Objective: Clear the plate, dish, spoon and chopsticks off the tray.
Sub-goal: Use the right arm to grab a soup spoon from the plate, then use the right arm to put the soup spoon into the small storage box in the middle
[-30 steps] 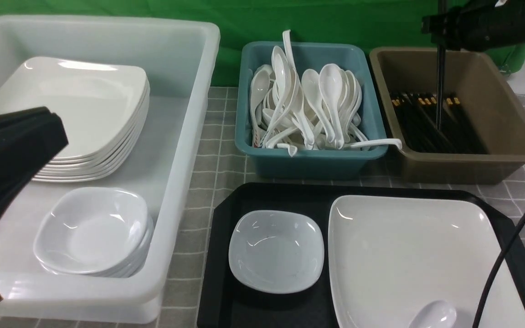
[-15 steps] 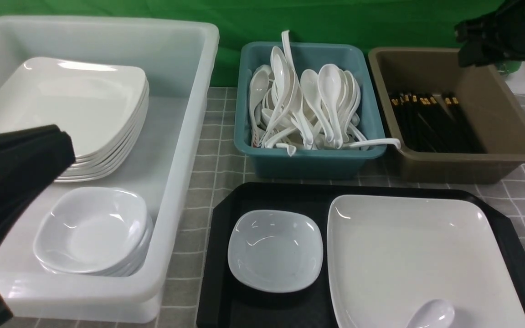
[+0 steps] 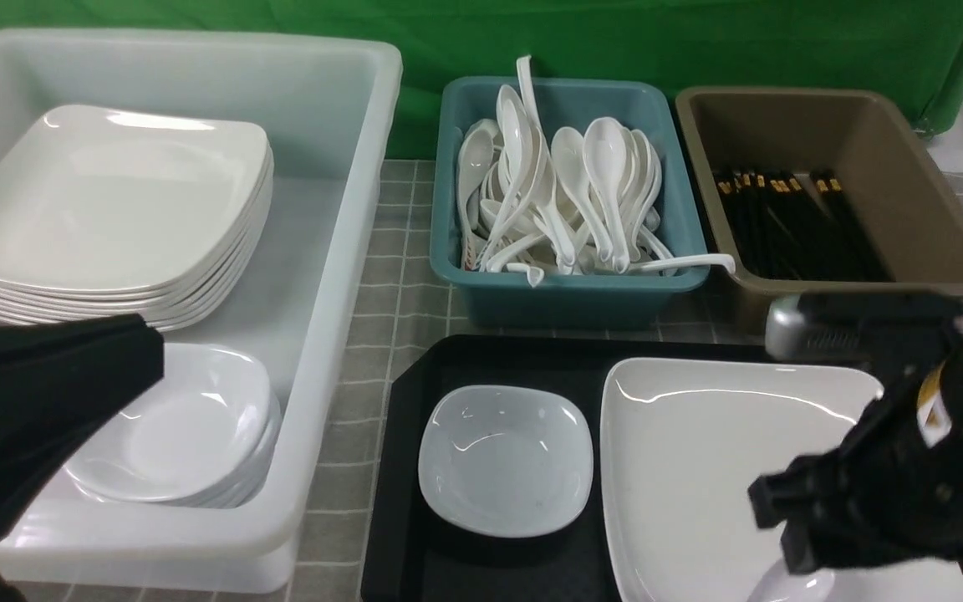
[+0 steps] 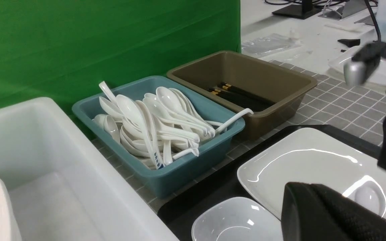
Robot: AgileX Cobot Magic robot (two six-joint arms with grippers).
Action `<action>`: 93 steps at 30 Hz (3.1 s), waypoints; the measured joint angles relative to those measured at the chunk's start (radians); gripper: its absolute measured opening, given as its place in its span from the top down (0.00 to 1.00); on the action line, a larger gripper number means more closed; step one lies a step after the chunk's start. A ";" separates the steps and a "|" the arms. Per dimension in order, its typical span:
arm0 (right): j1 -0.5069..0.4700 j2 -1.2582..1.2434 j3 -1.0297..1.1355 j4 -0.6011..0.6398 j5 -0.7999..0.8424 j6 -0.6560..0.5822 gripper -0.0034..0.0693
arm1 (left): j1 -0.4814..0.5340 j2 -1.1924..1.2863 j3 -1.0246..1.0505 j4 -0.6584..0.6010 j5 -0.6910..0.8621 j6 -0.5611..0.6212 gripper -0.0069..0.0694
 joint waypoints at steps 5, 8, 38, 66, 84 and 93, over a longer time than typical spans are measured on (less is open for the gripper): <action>0.031 0.038 0.121 -0.019 -0.169 0.234 0.20 | 0.000 0.000 0.000 -0.005 0.006 0.000 0.89; 0.031 0.079 0.125 -0.024 -0.235 0.260 0.19 | 0.000 0.000 0.000 -0.007 0.016 0.000 0.89; -0.009 0.255 0.124 0.028 -0.481 0.037 0.62 | 0.000 0.000 0.000 -0.011 0.022 0.000 0.89; -0.014 0.148 -0.294 0.028 -0.308 -0.302 0.84 | 0.000 0.000 0.000 -0.011 -0.012 0.023 0.89; -0.260 0.784 -0.906 0.028 -0.705 -0.264 0.78 | 0.000 0.000 0.000 -0.011 -0.031 0.027 0.89; -0.261 0.733 -0.967 0.028 -0.457 -0.349 0.29 | 0.000 0.000 0.000 -0.011 -0.031 0.030 0.89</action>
